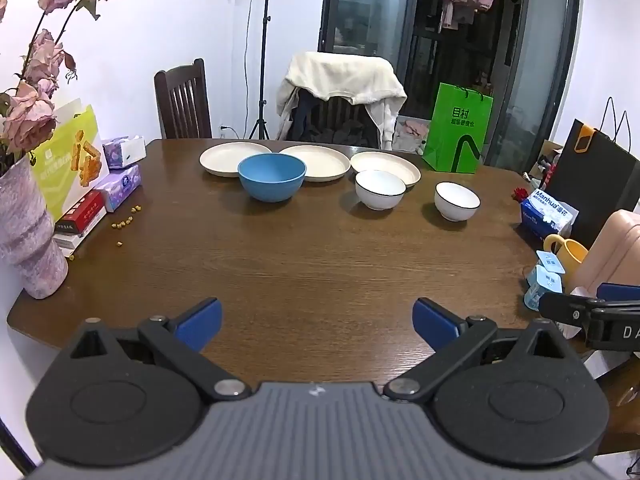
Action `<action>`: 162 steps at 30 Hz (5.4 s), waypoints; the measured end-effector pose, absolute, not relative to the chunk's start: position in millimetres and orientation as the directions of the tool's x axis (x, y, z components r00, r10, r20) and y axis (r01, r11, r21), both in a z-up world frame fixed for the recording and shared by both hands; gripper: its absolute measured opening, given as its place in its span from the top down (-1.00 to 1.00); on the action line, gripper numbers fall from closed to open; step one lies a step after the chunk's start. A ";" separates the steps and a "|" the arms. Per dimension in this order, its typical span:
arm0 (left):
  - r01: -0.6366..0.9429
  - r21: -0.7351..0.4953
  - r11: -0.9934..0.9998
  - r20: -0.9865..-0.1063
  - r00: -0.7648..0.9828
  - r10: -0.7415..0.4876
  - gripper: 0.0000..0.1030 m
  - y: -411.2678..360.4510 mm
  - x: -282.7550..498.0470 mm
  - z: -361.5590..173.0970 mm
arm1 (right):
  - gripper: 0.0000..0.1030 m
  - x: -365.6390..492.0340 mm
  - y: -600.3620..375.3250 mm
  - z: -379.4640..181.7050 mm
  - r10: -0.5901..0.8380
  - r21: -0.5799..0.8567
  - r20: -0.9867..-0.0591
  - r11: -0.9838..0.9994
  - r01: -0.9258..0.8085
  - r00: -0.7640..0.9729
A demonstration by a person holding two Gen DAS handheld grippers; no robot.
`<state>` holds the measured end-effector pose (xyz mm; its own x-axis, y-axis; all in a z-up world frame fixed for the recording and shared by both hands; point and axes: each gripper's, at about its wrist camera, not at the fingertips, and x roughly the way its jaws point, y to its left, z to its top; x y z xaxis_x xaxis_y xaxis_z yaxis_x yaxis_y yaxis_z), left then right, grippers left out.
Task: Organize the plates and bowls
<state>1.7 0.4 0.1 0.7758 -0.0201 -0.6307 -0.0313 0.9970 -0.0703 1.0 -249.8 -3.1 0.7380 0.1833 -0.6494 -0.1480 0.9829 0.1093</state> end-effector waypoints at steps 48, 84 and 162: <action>-0.028 -0.075 0.997 -0.623 0.782 -0.025 -1.00 2.8 0.5 0.2 | -1.00 16.0 -248.6 -2.2 0.176 0.096 -0.651 0.984 -0.150 0.738; -0.029 -0.074 0.997 -0.626 0.779 -0.024 -1.00 2.1 5.9 0.5 | -1.00 32.4 -253.1 -6.4 0.167 0.090 -0.654 0.986 -0.143 0.738; -0.209 -0.144 0.967 -0.667 0.742 0.061 -1.00 151.8 166.8 9.4 | -1.00 232.4 -129.8 11.7 0.237 0.128 -0.714 0.969 -0.210 0.659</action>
